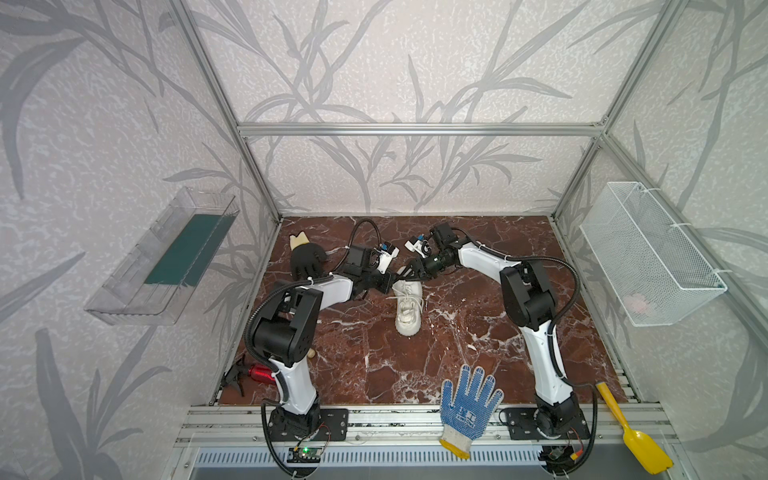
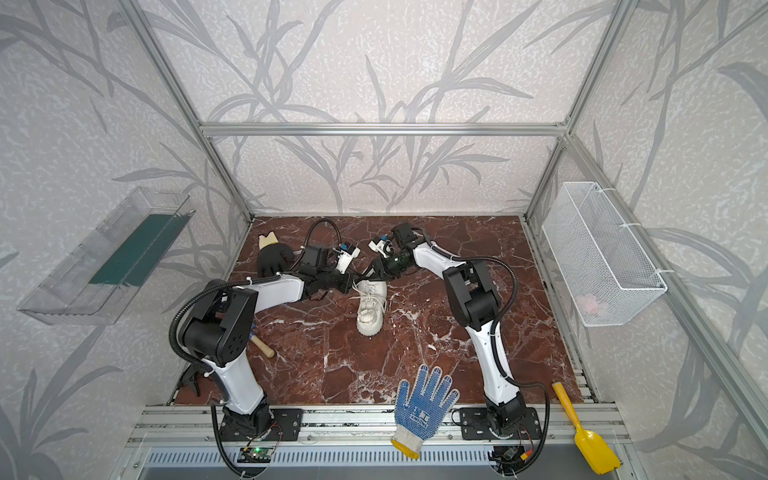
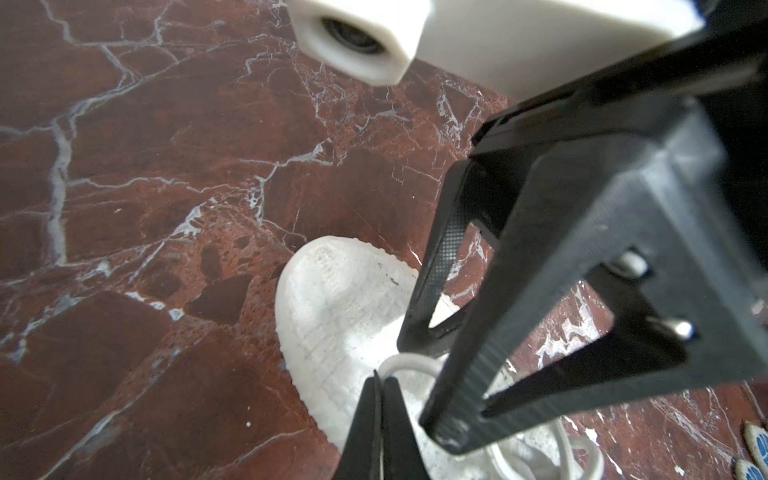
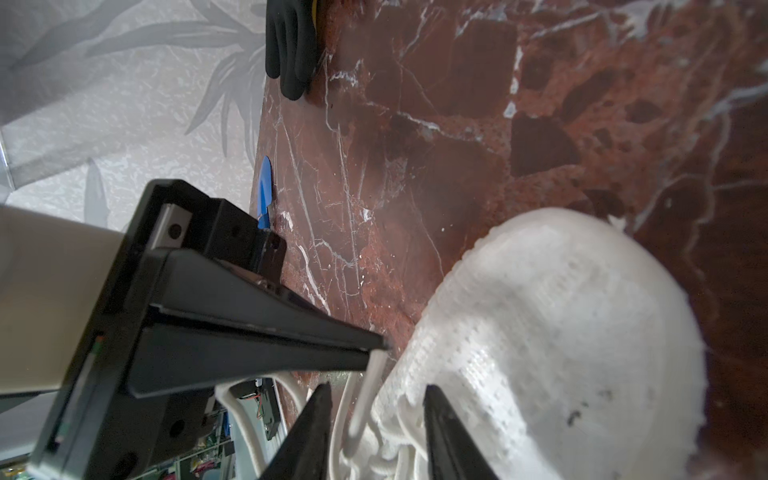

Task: Tie the shoes

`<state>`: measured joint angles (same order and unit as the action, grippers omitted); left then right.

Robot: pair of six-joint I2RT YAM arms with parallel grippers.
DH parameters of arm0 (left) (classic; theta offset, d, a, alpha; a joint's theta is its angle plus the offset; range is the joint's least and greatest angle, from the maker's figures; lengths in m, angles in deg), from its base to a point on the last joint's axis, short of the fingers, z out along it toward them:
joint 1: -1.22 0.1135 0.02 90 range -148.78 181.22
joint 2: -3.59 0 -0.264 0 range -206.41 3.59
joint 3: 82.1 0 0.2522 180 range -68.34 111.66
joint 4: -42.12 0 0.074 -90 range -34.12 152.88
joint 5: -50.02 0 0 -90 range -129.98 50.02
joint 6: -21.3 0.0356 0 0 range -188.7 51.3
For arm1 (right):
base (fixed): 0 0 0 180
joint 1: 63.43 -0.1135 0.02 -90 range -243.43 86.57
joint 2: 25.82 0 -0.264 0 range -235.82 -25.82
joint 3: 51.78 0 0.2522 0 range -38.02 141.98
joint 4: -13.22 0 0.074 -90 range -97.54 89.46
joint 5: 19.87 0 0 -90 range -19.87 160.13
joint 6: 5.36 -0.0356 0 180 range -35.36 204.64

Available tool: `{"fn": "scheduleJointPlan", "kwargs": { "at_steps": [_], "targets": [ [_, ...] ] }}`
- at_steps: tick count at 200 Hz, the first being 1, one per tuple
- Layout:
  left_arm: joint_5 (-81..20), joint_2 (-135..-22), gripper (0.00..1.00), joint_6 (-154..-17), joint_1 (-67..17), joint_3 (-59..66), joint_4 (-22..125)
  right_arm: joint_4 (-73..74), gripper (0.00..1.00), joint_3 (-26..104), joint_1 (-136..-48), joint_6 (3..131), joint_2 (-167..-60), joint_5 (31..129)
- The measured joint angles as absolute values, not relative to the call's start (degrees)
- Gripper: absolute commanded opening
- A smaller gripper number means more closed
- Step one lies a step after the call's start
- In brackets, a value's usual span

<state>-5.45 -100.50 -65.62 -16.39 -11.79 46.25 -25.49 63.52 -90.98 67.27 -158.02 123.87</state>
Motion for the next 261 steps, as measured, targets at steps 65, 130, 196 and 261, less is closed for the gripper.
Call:
{"fn": "scheduleJointPlan", "kwargs": {
  "at_steps": [65, 130, 196, 261],
  "targets": [
    [-6.57, -98.3, 0.52, -66.65, -14.66, -12.07, 46.16, -23.81, 0.0, 62.93, -90.98, 66.07, -158.04, 125.55],
    [-5.39, -88.07, 0.61, -72.38, -11.32, -17.23, 44.61, -22.67, 0.0, 59.32, -90.98, 66.05, -157.04, 124.3],
    [-3.9, -84.24, 0.69, -79.44, -11.4, -24.53, 43.8, -21.69, 0.0, 59.3, -90.98, 66.07, -156.16, 124.15],
    [-2.26, -85.9, 0.55, -86.1, -12.74, -27.33, 35.65, -21.78, 0.0, 59.3, -90.98, 66.27, -156.1, 124.11]
  ]
}}
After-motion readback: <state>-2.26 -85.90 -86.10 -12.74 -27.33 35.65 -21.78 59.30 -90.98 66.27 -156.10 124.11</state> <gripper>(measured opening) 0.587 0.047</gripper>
